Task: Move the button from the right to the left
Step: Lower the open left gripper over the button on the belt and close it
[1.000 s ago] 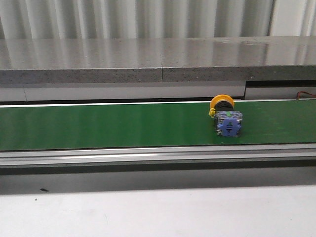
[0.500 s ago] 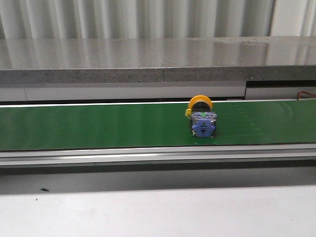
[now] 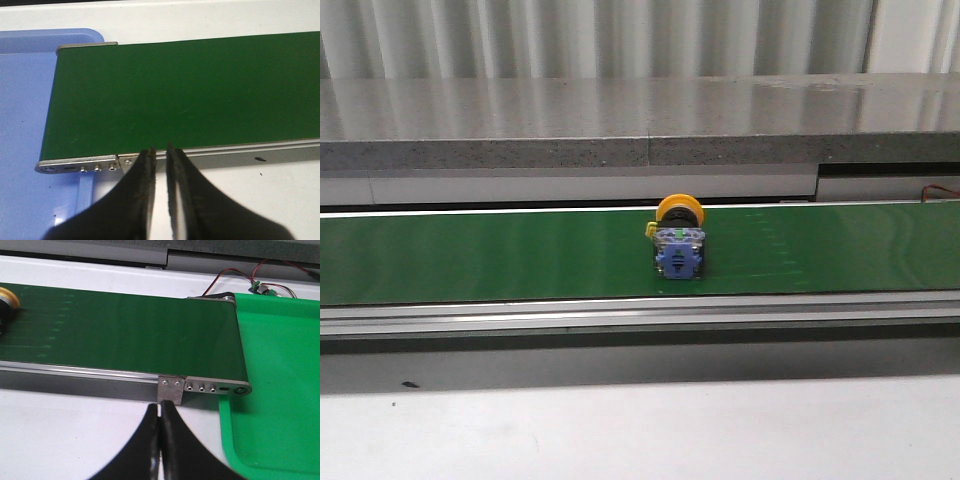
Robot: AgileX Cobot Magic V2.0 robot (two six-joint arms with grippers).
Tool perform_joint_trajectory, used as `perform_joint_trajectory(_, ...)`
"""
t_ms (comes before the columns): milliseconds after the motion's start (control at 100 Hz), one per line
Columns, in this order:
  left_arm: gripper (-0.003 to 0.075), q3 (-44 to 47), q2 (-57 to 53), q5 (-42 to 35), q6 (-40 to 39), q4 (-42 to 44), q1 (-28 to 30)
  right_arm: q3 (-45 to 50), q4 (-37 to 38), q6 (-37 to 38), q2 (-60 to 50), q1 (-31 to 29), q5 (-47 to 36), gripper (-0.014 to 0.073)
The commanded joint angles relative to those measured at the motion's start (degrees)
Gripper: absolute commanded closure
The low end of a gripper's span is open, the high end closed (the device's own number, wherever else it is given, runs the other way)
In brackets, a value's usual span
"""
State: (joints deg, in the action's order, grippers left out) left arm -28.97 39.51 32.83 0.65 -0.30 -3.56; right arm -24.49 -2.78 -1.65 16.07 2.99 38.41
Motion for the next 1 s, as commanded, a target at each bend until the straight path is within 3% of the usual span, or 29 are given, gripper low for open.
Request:
perform_joint_trajectory(0,0.0397,-3.83,3.53,-4.72,-0.65,-0.74,-0.05,-1.32,0.03,-0.35,0.28,0.2,-4.3,0.0662)
perform_joint_trajectory(50,0.023,-5.01,5.36,-4.88,-0.65,-0.74,-0.6,-1.32,0.03,-0.35,0.28,0.2,-4.3,0.0662)
perform_joint_trajectory(100,0.0119,-6.34,7.14,-5.04,-0.65,-0.77,-1.58,-1.32,0.03,-0.35,0.28,0.2,-4.3,0.0662)
perform_joint_trajectory(170,0.005,-8.5,10.25,-5.04,-0.65,-1.9,-3.53,-1.32,0.03,-0.35,0.28,0.2,-4.3,0.0662)
perform_joint_trajectory(480,0.0083,-21.74,26.21,-3.02,-11.48,-3.29,-14.97,-1.32,0.03,-0.35,0.28,0.2,-4.3,0.0662)
perform_joint_trajectory(740,0.0083,-34.98,39.77,5.29,-17.49,-3.18,-24.35,-1.32,0.03,-0.35,0.28,0.2,-4.3,0.0662)
perform_joint_trajectory(990,0.0083,-44.83,49.14,14.07,-20.41,-3.18,-29.25,-1.32,0.03,-0.35,0.28,0.2,-4.3,0.0662)
